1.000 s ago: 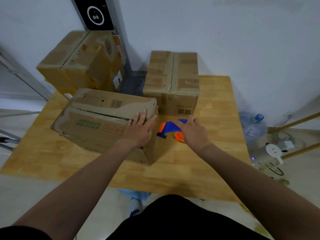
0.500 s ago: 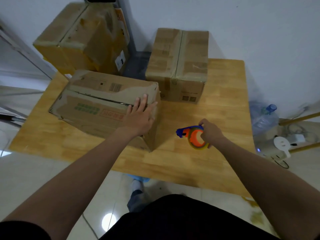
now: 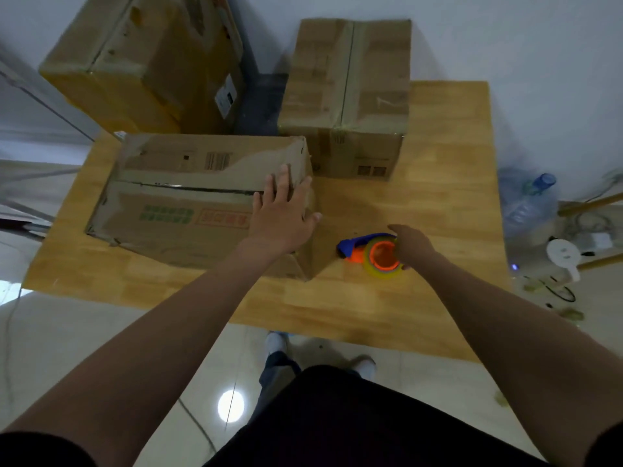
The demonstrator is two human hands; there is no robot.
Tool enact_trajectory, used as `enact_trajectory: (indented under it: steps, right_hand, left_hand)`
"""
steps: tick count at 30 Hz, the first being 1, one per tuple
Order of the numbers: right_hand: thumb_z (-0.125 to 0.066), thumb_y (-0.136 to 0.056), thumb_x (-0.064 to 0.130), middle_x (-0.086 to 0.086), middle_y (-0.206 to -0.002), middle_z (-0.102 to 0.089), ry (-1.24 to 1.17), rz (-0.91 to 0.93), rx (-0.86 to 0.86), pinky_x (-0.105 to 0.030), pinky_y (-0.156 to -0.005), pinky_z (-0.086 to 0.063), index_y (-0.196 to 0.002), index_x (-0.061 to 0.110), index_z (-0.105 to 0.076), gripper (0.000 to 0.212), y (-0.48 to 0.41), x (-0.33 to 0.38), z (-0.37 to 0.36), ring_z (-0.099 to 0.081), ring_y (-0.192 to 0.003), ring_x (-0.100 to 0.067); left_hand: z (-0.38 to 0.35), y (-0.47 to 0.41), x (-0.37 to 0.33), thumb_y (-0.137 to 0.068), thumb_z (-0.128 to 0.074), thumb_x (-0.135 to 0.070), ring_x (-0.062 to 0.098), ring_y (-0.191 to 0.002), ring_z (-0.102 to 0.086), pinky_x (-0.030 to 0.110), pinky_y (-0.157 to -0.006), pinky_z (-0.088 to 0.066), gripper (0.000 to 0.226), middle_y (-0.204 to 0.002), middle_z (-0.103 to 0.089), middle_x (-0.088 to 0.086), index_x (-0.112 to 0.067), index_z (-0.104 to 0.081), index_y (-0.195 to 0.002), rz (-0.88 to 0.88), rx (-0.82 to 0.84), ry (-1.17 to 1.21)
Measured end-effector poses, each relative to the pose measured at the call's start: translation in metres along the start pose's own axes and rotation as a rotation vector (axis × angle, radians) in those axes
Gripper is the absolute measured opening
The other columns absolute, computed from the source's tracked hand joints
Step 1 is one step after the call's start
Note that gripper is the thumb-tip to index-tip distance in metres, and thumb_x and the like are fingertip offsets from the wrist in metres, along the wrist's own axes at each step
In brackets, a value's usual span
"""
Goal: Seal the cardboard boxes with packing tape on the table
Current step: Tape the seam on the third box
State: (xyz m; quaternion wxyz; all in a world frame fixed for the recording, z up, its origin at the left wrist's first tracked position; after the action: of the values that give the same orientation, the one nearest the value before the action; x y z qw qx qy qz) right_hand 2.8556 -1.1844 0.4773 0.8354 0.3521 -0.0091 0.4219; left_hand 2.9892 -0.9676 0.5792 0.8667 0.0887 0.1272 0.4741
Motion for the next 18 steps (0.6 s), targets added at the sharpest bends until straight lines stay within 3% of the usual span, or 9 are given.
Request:
enact_trajectory:
  steps: [2, 5, 7, 9, 12, 13, 15, 18]
  right_hand:
    - [-0.051, -0.095, 0.006, -0.011, -0.154, -0.045, -0.003, 0.042, -0.029, -0.041, -0.108, -0.043, -0.151, 0.015, -0.043, 0.058, 0.002, 0.015, 0.012, -0.053, -0.132, -0.031]
    - [-0.047, -0.097, 0.008, -0.013, -0.151, -0.048, -0.033, 0.134, -0.086, -0.036, -0.109, -0.039, -0.147, 0.015, -0.050, 0.050, 0.015, 0.052, 0.035, -0.048, -0.136, -0.030]
    - [-0.045, -0.097, 0.008, -0.016, -0.141, -0.058, -0.062, 0.195, -0.145, -0.034, -0.102, -0.045, -0.141, 0.014, -0.057, 0.046, 0.030, 0.083, 0.053, -0.057, -0.124, -0.031]
    - [-0.045, -0.099, 0.010, -0.015, -0.121, -0.070, -0.142, 0.217, -0.206, -0.032, -0.085, -0.048, -0.129, 0.011, -0.068, 0.038, 0.043, 0.111, 0.068, -0.062, -0.096, -0.026]
    - [-0.045, -0.100, 0.021, -0.005, -0.082, -0.068, -0.221, 0.238, -0.263, -0.035, -0.074, -0.047, -0.083, 0.018, -0.072, 0.032, 0.059, 0.152, 0.079, -0.060, -0.082, -0.028]
    - [-0.045, -0.101, 0.026, -0.005, -0.086, -0.069, -0.201, 0.248, -0.296, -0.036, -0.078, -0.049, -0.087, 0.020, -0.072, 0.031, 0.064, 0.165, 0.081, -0.062, -0.088, -0.030]
    - [-0.045, -0.102, 0.030, -0.009, -0.116, -0.070, -0.104, 0.277, -0.425, -0.041, -0.093, -0.052, -0.119, 0.013, -0.069, 0.034, 0.072, 0.192, 0.086, -0.062, -0.112, -0.031]
    - [-0.044, -0.102, 0.023, -0.010, -0.114, -0.067, -0.049, 0.478, -0.459, -0.046, -0.096, -0.050, -0.111, 0.011, -0.067, 0.028, 0.083, 0.241, 0.077, -0.061, -0.111, -0.028]
  left_hand:
    - [0.001, 0.001, 0.001, -0.101, -0.036, -0.065, 0.037, -0.156, 0.015, 0.059, -0.125, -0.002, 0.080, -0.169, 0.025, 0.007, -0.038, 0.007, -0.162, -0.012, 0.026, -0.002]
    - [0.006, 0.007, 0.006, -0.102, -0.033, -0.065, 0.037, -0.156, 0.014, 0.059, -0.125, -0.002, 0.079, -0.169, 0.022, 0.008, -0.038, 0.010, -0.162, -0.062, 0.031, 0.022]
    - [0.012, 0.013, 0.011, -0.104, -0.028, -0.063, 0.033, -0.157, 0.012, 0.059, -0.125, -0.001, 0.074, -0.171, 0.017, 0.006, -0.036, 0.010, -0.162, -0.125, 0.014, 0.068]
    - [0.021, 0.021, 0.021, -0.104, -0.023, -0.062, 0.027, -0.158, 0.011, 0.059, -0.126, 0.000, 0.072, -0.171, 0.014, 0.001, -0.035, 0.011, -0.162, -0.189, -0.004, 0.098]
    - [0.034, 0.026, 0.050, -0.105, -0.020, -0.061, 0.018, -0.158, 0.008, 0.057, -0.126, 0.001, 0.071, -0.171, 0.010, -0.005, -0.032, 0.009, -0.163, -0.233, -0.005, 0.069]
    - [0.038, 0.027, 0.062, -0.105, -0.019, -0.061, 0.017, -0.158, 0.007, 0.057, -0.126, 0.000, 0.071, -0.171, 0.008, -0.006, -0.031, 0.007, -0.164, -0.231, 0.011, 0.056]
    - [0.043, 0.027, 0.088, -0.106, -0.019, -0.059, 0.016, -0.158, 0.004, 0.055, -0.125, -0.001, 0.070, -0.172, 0.005, -0.007, -0.028, 0.003, -0.165, -0.229, 0.049, 0.056]
    - [0.047, 0.028, 0.122, -0.108, -0.020, -0.052, 0.016, -0.158, -0.003, 0.053, -0.126, -0.006, 0.064, -0.172, -0.004, -0.005, -0.022, -0.013, -0.165, -0.259, 0.110, 0.024]
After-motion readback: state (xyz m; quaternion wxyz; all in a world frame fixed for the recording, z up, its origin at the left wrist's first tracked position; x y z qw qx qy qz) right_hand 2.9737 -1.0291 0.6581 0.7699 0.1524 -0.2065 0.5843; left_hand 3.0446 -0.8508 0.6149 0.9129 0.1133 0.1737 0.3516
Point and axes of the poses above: each hand's wrist, its own y-axis away from the middle knuckle, its own z-axis out of the back of the hand, x = y × z, the point moved 7 cm from there along -y, towards the middle knuckle
